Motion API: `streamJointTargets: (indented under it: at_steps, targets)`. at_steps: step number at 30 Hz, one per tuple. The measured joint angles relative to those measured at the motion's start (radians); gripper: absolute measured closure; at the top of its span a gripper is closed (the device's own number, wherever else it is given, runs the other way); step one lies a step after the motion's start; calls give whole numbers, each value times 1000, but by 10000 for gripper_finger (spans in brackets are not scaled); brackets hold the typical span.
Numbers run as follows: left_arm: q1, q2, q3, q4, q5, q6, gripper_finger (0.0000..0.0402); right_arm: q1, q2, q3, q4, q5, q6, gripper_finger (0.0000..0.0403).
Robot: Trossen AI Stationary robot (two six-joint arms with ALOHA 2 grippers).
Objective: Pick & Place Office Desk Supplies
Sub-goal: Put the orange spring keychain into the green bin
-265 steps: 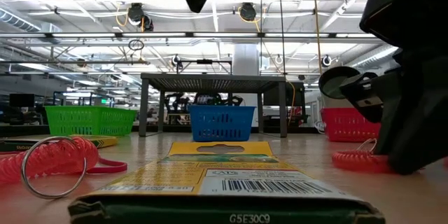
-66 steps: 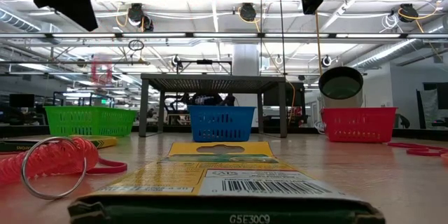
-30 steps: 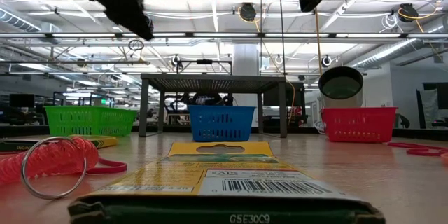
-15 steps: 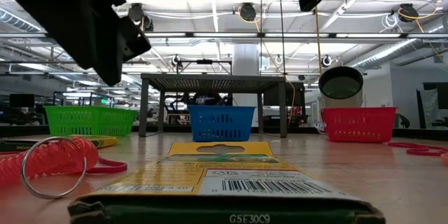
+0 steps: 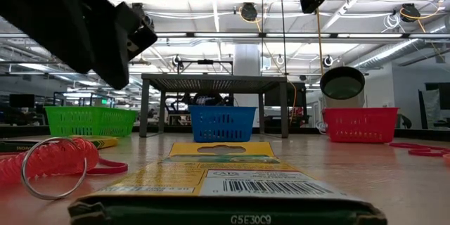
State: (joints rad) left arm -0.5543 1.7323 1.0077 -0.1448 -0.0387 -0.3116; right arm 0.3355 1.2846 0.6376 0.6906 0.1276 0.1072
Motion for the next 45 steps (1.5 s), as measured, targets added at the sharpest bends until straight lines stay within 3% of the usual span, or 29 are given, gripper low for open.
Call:
streamJointTargets:
  at_steps: [12, 38, 41, 45]
  targets:
    - [-27, 84, 0, 71, -41, 13, 256, 0, 0, 1, -31, 1, 64, 247]
    - [-29, 175, 2, 130, 4, -51, 257, 0, 0, 1, -52, 5, 64, 247]
    - [-29, 175, 1, 140, 4, -58, 274, 0, 0, 1, -52, 6, 64, 247]
    - [-29, 177, 0, 146, 5, -60, 326, 0, 0, 1, -51, 7, 64, 248]
